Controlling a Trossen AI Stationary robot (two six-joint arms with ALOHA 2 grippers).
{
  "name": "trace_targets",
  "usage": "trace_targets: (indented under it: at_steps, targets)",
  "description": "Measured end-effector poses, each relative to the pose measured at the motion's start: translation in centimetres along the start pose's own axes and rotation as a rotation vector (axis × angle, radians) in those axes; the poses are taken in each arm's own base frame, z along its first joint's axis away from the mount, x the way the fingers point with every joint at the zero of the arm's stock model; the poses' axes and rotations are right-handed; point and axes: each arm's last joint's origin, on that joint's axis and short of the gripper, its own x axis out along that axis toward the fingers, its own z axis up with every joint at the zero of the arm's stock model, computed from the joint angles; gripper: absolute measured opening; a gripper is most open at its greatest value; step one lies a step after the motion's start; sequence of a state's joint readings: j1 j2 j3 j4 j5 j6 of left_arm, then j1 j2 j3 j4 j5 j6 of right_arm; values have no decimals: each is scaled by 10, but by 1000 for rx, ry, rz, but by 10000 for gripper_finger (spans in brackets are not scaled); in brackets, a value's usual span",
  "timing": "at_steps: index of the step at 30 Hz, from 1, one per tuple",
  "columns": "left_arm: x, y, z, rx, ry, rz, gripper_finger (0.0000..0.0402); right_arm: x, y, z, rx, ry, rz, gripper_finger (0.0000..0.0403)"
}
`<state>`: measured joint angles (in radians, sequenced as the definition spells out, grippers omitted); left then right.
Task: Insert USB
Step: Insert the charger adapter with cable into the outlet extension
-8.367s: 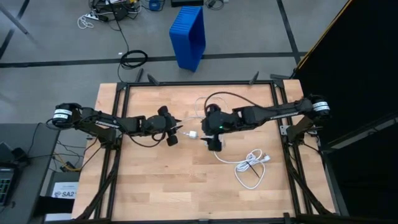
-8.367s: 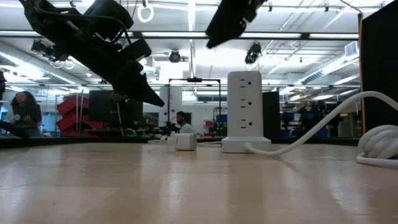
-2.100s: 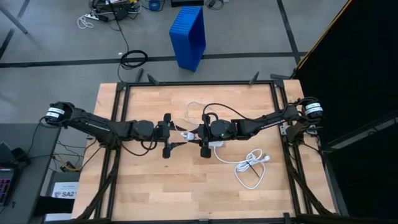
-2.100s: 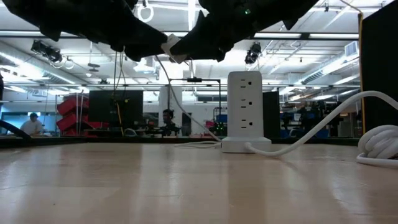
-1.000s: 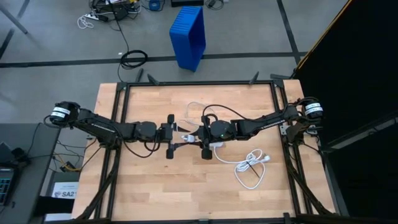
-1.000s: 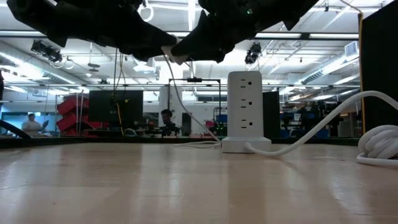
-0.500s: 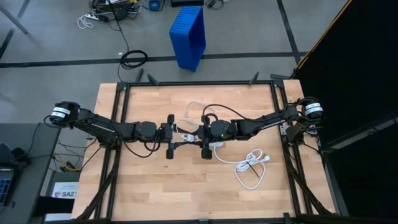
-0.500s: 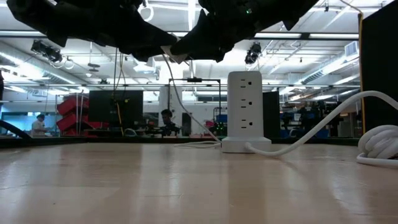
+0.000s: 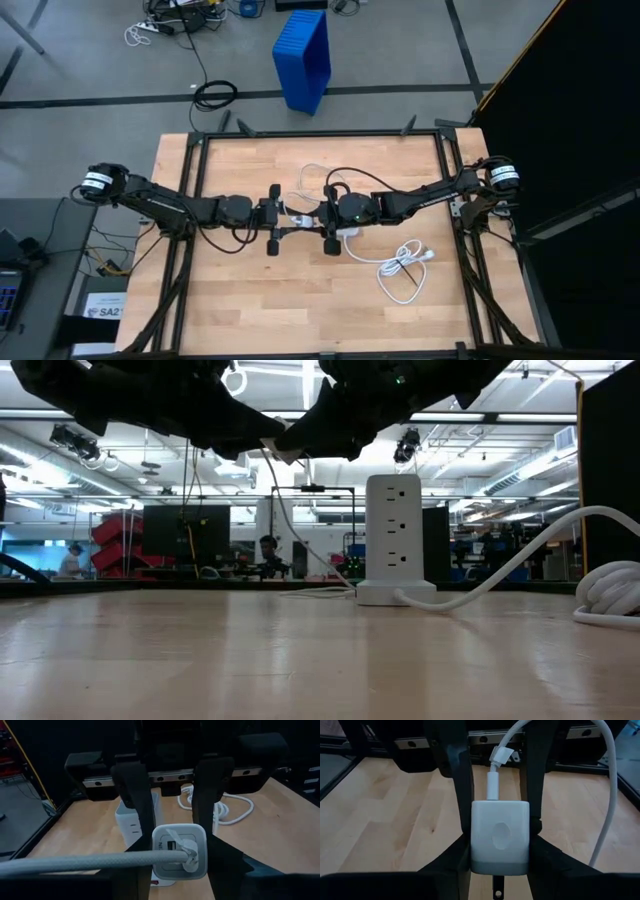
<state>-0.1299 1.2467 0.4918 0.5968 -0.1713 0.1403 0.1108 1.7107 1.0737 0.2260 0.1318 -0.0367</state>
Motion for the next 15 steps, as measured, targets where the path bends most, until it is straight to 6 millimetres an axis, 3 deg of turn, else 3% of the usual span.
trace_targets:
  at_steps: [7, 15]
  targets:
    - [-12, 5, 12, 2, -36, 48, 127, -7, 1, 2, -16, 28, 10, 248]
    - [-29, 5, 17, -7, -89, 85, 127, -42, 3, 13, 28, 110, -24, 279]
